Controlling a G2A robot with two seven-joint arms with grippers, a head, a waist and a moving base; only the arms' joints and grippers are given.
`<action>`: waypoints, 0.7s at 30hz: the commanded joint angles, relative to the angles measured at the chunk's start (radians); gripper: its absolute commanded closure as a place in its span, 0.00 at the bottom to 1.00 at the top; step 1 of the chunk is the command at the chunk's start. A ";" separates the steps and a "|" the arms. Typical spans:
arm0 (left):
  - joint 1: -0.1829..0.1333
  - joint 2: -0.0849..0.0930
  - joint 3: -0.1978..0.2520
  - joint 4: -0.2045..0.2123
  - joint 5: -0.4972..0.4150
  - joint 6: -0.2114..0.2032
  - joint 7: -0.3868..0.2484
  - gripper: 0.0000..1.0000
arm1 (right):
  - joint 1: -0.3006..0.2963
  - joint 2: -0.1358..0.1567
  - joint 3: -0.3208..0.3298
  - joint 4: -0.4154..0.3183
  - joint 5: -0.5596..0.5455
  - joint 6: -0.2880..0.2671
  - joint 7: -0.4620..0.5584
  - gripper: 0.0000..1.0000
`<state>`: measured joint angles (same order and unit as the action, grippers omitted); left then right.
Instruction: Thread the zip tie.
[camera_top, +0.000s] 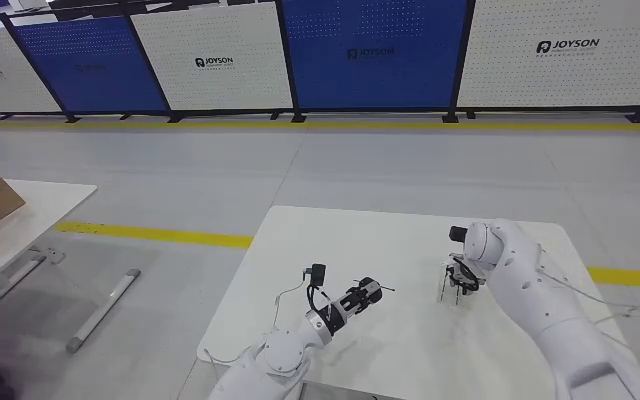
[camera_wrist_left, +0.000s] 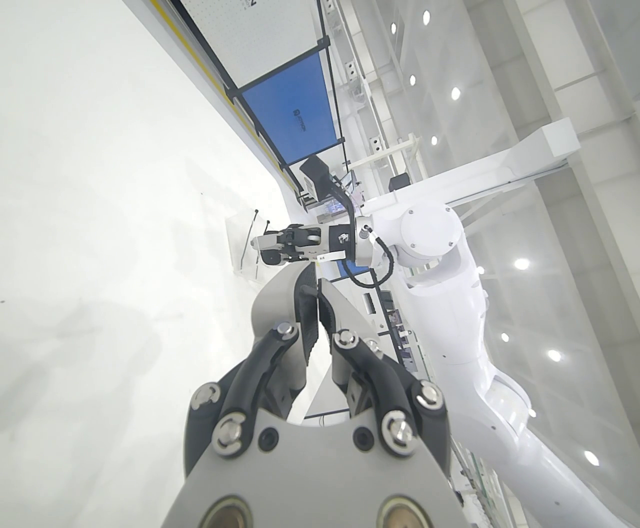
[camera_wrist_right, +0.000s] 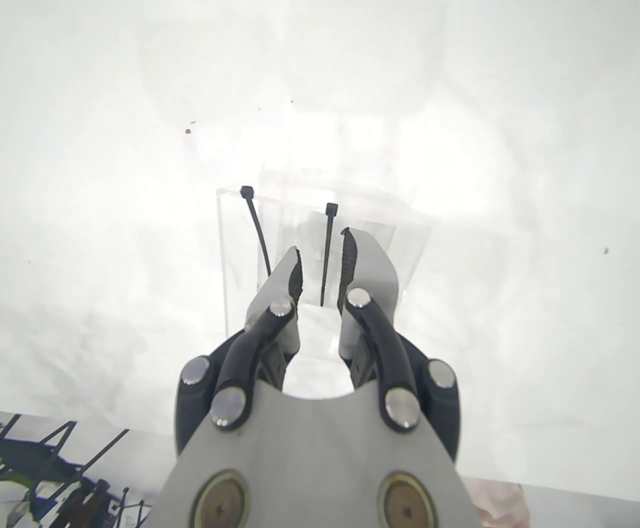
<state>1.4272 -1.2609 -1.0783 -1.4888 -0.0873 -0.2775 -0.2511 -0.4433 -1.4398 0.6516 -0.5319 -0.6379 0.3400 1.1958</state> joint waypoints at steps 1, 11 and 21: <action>0.000 0.000 0.000 0.000 0.000 0.000 0.000 1.00 | 0.004 -0.007 -0.002 0.013 -0.001 0.000 -0.002 0.78; 0.000 0.000 0.000 0.000 0.000 0.000 0.000 1.00 | 0.022 -0.036 -0.008 0.075 -0.003 -0.010 -0.008 0.93; 0.000 0.000 0.000 0.000 0.000 0.000 0.000 1.00 | 0.031 -0.044 0.002 0.086 -0.014 -0.021 -0.020 1.00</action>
<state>1.4272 -1.2609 -1.0783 -1.4888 -0.0873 -0.2775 -0.2511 -0.4110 -1.4852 0.6502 -0.4421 -0.6537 0.3241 1.1767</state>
